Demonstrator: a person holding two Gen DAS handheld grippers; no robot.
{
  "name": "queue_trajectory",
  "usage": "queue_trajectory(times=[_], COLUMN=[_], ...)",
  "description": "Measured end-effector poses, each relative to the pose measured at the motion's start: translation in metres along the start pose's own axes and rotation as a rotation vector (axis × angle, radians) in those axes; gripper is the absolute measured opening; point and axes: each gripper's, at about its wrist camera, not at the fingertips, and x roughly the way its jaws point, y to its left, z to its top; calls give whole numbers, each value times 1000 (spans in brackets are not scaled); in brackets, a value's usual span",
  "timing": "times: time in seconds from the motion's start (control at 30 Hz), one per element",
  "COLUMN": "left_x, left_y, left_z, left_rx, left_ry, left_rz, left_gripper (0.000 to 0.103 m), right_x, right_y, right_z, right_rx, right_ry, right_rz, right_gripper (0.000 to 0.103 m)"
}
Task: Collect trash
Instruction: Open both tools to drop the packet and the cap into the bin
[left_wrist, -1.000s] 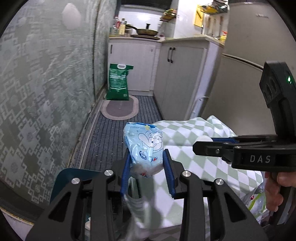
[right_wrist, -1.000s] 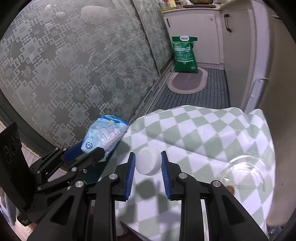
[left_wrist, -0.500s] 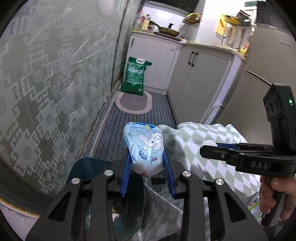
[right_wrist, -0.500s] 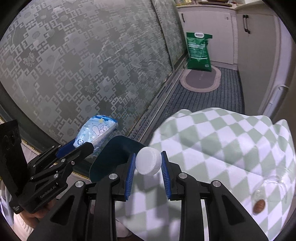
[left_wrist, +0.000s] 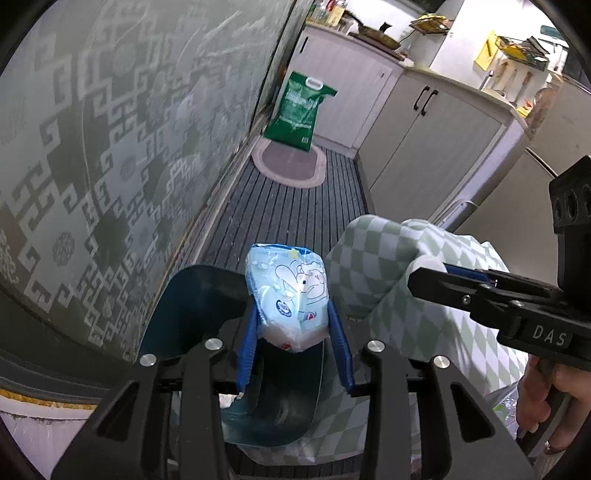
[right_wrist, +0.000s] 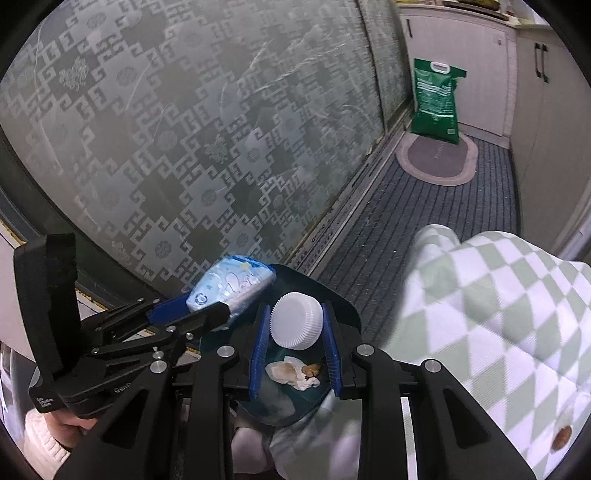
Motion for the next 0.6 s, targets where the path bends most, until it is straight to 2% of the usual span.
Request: queue_trajectory(times=[0.1, 0.2, 0.6], left_x=[7, 9, -20], left_y=[6, 11, 39], left_z=[-2, -5, 5], left_rx=[-1, 4, -42], left_ry=[50, 62, -14], left_rz=[-17, -4, -5], left_gripper=[49, 49, 53], right_x=[9, 20, 56], right_y=[6, 9, 25], right_z=[1, 2, 4], right_rx=[-8, -15, -45], right_ry=[18, 41, 124], right_rz=[-2, -17, -40], right_gripper=[28, 28, 28])
